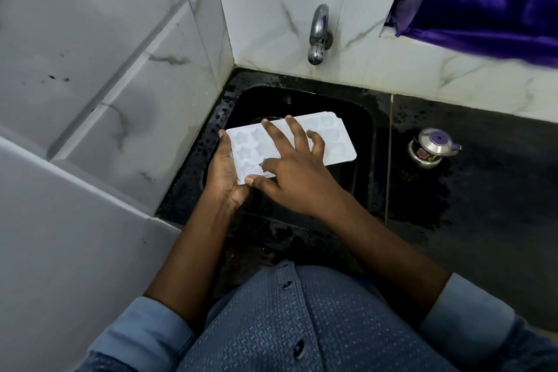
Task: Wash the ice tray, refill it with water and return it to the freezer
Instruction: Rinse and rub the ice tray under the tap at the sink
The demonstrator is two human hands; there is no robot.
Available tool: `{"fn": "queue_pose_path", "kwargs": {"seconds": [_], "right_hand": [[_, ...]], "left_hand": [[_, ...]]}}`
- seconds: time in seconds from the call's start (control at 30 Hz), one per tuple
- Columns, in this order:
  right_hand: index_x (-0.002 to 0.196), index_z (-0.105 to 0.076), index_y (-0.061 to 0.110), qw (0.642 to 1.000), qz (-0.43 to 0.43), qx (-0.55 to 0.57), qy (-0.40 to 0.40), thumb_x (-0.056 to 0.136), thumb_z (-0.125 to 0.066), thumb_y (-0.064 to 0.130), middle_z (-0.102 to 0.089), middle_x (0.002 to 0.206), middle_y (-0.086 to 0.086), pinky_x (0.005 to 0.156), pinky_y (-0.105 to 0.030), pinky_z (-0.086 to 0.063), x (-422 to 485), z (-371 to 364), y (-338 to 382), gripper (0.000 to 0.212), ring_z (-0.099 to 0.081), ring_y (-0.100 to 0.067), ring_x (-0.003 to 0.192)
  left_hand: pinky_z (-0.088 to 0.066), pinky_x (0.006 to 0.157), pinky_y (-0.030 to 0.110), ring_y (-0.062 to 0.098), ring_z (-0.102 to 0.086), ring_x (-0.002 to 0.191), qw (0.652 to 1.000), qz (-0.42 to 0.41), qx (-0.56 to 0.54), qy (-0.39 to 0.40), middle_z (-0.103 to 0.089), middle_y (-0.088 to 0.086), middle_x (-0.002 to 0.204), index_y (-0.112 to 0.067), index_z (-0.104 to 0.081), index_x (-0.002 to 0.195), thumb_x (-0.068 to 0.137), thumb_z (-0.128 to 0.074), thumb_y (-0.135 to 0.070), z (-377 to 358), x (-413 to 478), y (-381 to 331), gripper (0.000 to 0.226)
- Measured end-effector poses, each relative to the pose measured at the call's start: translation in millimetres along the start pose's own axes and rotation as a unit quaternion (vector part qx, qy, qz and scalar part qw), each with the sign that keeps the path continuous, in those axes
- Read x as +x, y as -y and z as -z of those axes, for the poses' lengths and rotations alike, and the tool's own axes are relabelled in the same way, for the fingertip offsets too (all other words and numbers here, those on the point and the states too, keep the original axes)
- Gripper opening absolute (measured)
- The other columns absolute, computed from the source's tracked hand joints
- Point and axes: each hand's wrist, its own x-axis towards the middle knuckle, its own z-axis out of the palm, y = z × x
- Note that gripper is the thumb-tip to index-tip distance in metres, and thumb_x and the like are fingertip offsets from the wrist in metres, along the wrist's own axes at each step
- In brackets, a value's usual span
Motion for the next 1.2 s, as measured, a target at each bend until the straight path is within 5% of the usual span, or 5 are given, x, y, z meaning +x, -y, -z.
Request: {"fn": "queue_pose_path", "kwargs": {"seconds": [0.57, 0.77, 1.0, 1.2], "right_hand": [[0.112, -0.079, 0.029, 0.999, -0.004, -0.002, -0.033, 0.097, -0.031, 0.074, -0.012, 0.177, -0.003, 0.120, -0.060, 0.001, 0, -10, -4, 0.067, 0.004, -0.034, 0.161], [0.109, -0.059, 0.028, 0.999, 0.000, 0.044, -0.027, 0.099, -0.050, 0.068, -0.010, 0.177, -0.002, 0.119, -0.054, 0.000, 0, -4, -10, 0.043, 0.007, -0.029, 0.161], [0.128, -0.051, 0.031, 0.997, 0.042, 0.067, -0.015, 0.092, -0.065, 0.062, -0.005, 0.176, -0.002, 0.117, -0.053, -0.005, -1, -6, -14, 0.050, 0.009, -0.030, 0.161], [0.130, -0.062, 0.036, 0.997, 0.074, 0.030, 0.012, 0.093, -0.061, 0.061, 0.001, 0.177, -0.001, 0.120, -0.060, -0.003, 1, -13, -2, 0.045, 0.013, -0.034, 0.161]], "left_hand": [[-0.064, 0.078, 0.054, 0.042, -0.071, 0.120, 1.000, 0.001, -0.021, -0.010, -0.069, 0.022, 0.139, -0.009, -0.058, 0.147, 0.105, -0.036, -0.072, -13, -8, -4, 0.079], [-0.051, 0.110, 0.062, 0.042, -0.061, 0.136, 1.000, -0.018, -0.001, -0.004, -0.063, 0.023, 0.146, -0.007, -0.054, 0.152, 0.105, -0.034, -0.073, -8, -4, -1, 0.084], [-0.057, 0.103, 0.057, 0.039, -0.070, 0.122, 0.999, -0.025, 0.014, -0.024, -0.070, 0.022, 0.137, -0.008, -0.062, 0.145, 0.105, -0.032, -0.074, -12, -6, -2, 0.083], [-0.057, 0.100, 0.057, 0.039, -0.073, 0.114, 1.000, -0.003, -0.017, -0.024, -0.070, 0.023, 0.135, -0.008, -0.067, 0.139, 0.103, -0.039, -0.074, -18, -10, 0, 0.080]]}}
